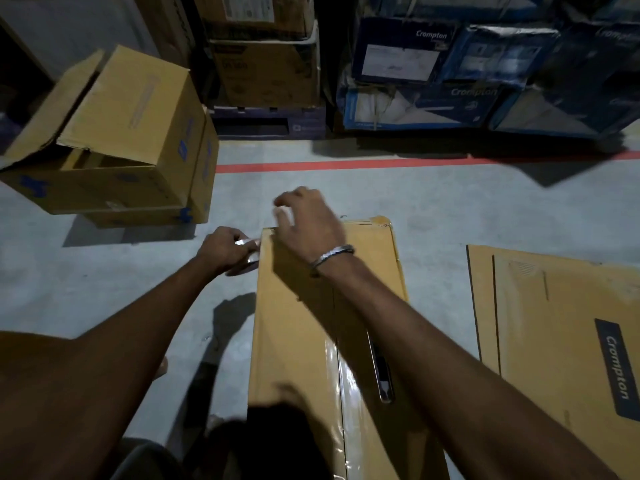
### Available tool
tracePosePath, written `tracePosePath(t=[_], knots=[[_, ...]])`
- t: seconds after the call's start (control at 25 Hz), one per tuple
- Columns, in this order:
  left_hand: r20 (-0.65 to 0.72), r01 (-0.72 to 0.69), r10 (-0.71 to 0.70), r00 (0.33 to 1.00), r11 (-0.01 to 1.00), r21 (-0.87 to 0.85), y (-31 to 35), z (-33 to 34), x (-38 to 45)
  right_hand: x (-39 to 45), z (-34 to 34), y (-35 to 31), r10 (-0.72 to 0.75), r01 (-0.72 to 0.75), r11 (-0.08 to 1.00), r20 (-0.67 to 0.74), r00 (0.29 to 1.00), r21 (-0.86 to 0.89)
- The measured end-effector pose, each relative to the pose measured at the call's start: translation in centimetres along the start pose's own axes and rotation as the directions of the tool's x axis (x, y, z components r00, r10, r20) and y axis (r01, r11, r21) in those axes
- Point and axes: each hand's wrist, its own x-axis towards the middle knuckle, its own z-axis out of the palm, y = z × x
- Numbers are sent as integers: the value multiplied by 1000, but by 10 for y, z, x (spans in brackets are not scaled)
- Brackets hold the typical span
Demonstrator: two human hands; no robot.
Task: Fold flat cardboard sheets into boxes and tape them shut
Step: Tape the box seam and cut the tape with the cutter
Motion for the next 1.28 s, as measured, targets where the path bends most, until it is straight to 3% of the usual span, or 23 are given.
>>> tracePosePath(t=[0.08,0.16,0.52,0.64,0.8,1.0,1.16,1.28], knots=[[2,-39,39,999,999,31,-6,-1,2,4,26,-28,-8,27,996,214,977,-86],[19,-56,55,998,997,56,-8,-1,3,3,40,-33,29,24,983,287,958,-181],[-19,16,-16,1000,1000,17,-12,2,2,-29,-25,92,108,-31,912,166,980,-409],[-18,24,-24,1000,999,27,-7,3,-2,-37,-40,122,169,-100,929,167,971,-357],[-1,62,-62,998,998,21,-6,0,-3,-35,-32,126,272,-243,955,176,946,-171],[19,72,-71,997,996,-57,-11,-3,-7,-38,-23,123,311,-266,925,136,941,-271],[42,74,-70,997,990,-120,-11,-10,-9,-35,-32,120,368,-326,924,233,900,-201],[56,61,-54,997,989,-131,-12,-17,-12,-47,-48,109,415,-377,899,161,895,-221]])
